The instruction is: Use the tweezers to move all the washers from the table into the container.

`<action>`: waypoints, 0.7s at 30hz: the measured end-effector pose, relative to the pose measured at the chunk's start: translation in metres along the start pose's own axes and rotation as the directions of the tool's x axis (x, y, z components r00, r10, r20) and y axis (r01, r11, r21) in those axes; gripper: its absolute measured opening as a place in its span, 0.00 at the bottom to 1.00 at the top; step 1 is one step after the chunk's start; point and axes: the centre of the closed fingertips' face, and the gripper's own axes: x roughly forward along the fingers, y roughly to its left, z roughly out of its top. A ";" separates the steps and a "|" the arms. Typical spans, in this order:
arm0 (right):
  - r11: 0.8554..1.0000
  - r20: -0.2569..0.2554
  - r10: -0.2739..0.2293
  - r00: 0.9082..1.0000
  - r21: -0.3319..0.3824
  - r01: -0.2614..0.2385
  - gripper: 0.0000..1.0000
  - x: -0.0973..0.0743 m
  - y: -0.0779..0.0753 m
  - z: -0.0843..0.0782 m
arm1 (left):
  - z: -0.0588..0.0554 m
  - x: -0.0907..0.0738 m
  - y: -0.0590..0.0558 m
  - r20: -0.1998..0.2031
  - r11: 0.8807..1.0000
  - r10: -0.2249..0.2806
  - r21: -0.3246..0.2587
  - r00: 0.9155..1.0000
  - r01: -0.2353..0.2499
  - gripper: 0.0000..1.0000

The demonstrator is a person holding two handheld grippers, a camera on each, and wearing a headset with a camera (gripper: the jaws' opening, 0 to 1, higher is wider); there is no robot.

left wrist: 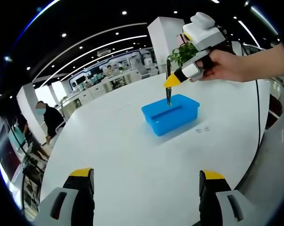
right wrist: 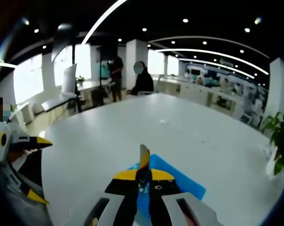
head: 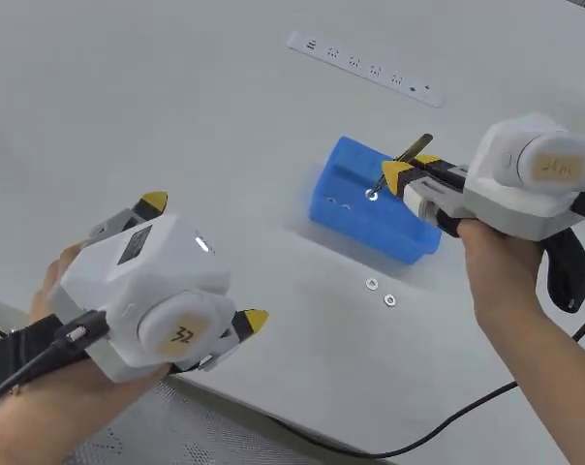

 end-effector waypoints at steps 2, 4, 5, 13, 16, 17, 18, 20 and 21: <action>1.000 -0.009 -0.001 1.000 0.004 0.001 0.04 0.003 -0.002 -0.003 | 0.000 0.000 0.000 0.002 1.000 0.001 -0.002 1.000 -0.001 0.95; 1.000 -0.019 -0.006 1.000 0.013 0.006 0.04 0.008 -0.006 -0.008 | -0.001 0.000 0.001 -0.004 1.000 0.000 -0.004 1.000 0.000 0.95; 1.000 -0.022 -0.009 1.000 0.023 0.010 0.04 0.011 -0.009 -0.011 | -0.001 0.000 0.001 -0.003 1.000 0.001 -0.003 1.000 -0.001 0.94; 0.999 -0.063 -0.019 0.998 0.025 0.021 0.04 0.024 -0.019 -0.028 | -0.003 0.001 -0.001 -0.015 1.000 -0.004 0.000 1.000 0.004 0.94; 0.999 -0.072 -0.020 0.997 0.037 0.023 0.04 0.028 -0.021 -0.033 | -0.003 0.001 0.000 -0.015 1.000 -0.002 -0.002 1.000 0.002 0.94; 0.999 -0.077 -0.021 0.997 0.043 0.024 0.04 0.030 -0.022 -0.036 | -0.003 0.001 0.000 -0.016 1.000 -0.002 -0.003 1.000 0.002 0.94; 0.999 -0.083 -0.018 0.996 0.048 0.022 0.04 0.032 -0.022 -0.038 | -0.003 0.002 0.000 -0.017 1.000 -0.001 -0.003 1.000 0.001 0.93; 0.999 -0.087 -0.019 0.996 0.049 0.023 0.04 0.035 -0.022 -0.040 | -0.003 0.002 0.000 -0.017 1.000 -0.001 -0.003 1.000 0.001 0.93; 0.999 -0.088 -0.019 0.996 0.047 0.023 0.04 0.036 -0.021 -0.041 | -0.003 0.002 0.000 -0.018 1.000 -0.001 -0.002 1.000 0.001 0.93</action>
